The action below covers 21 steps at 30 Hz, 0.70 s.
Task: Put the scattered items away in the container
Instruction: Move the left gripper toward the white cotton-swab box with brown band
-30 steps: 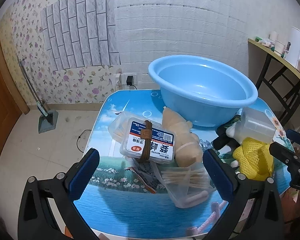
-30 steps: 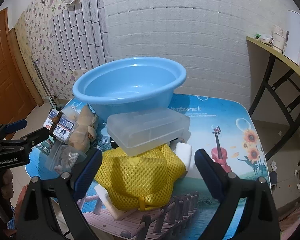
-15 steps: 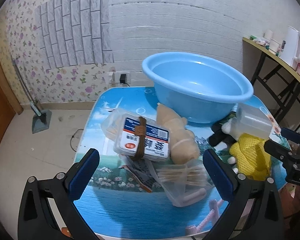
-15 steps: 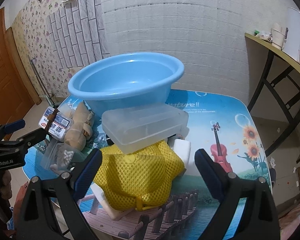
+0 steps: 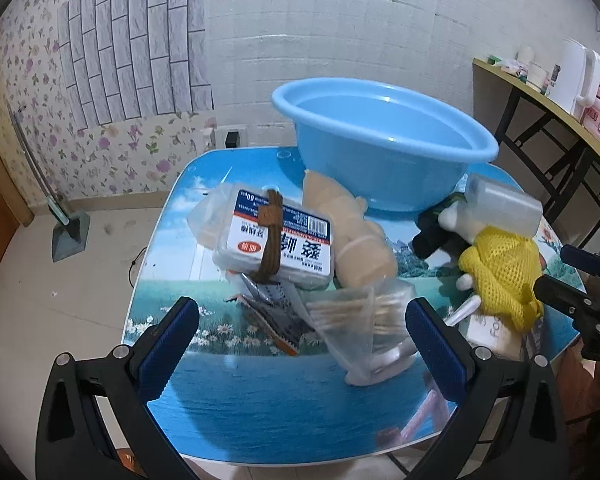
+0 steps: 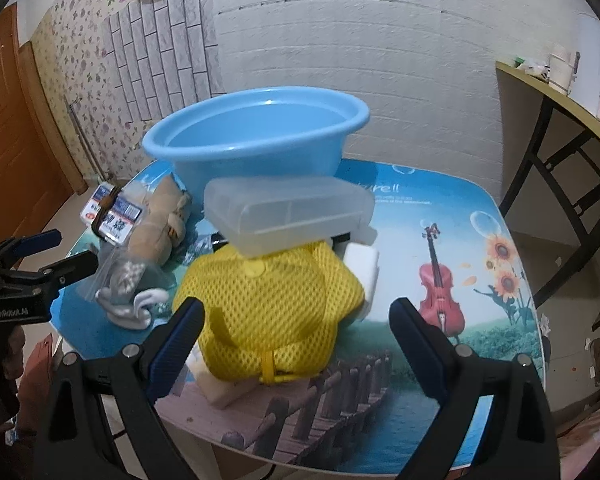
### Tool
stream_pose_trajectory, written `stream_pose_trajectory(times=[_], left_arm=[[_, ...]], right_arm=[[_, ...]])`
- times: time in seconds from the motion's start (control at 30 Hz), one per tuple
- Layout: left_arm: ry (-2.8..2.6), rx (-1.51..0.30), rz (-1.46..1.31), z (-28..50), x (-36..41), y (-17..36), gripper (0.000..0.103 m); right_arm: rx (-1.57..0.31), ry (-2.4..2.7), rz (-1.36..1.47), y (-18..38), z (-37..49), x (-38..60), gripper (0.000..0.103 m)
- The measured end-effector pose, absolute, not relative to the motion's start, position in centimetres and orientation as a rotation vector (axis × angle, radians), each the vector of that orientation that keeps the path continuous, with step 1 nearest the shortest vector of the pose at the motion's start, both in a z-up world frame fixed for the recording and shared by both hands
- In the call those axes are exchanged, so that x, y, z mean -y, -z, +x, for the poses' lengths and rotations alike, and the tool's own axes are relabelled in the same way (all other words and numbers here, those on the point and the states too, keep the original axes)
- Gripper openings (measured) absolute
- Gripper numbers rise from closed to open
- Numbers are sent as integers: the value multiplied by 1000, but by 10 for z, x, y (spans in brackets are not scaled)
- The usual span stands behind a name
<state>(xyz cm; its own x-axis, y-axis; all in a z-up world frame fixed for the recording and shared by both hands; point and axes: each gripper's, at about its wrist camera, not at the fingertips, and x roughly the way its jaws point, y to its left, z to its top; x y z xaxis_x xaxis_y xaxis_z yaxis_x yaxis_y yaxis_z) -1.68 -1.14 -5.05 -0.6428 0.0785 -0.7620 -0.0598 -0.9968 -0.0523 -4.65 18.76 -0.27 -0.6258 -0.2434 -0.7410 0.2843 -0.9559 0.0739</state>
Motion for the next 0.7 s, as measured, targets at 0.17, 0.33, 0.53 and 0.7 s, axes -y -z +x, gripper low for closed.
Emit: stream_pose_trajectory(times=[0.17,0.33,0.53,0.7], left_arm=[[-2826,8,-1292,-15,11,50,103],[-2860,148,-1273,-13,30,53,103],[-2897,103,-1288,-18,44,50,103],[-2920,81,-1271,-29,55,42,103]], right_arm=[[-86,2593,1152,4,-46,-183,95],[-87,2603,1127,2,-47,-183,95],[-35,2609,1131,1,-51,-187,95],[25,2639,1075,-12,-53,-193,95]])
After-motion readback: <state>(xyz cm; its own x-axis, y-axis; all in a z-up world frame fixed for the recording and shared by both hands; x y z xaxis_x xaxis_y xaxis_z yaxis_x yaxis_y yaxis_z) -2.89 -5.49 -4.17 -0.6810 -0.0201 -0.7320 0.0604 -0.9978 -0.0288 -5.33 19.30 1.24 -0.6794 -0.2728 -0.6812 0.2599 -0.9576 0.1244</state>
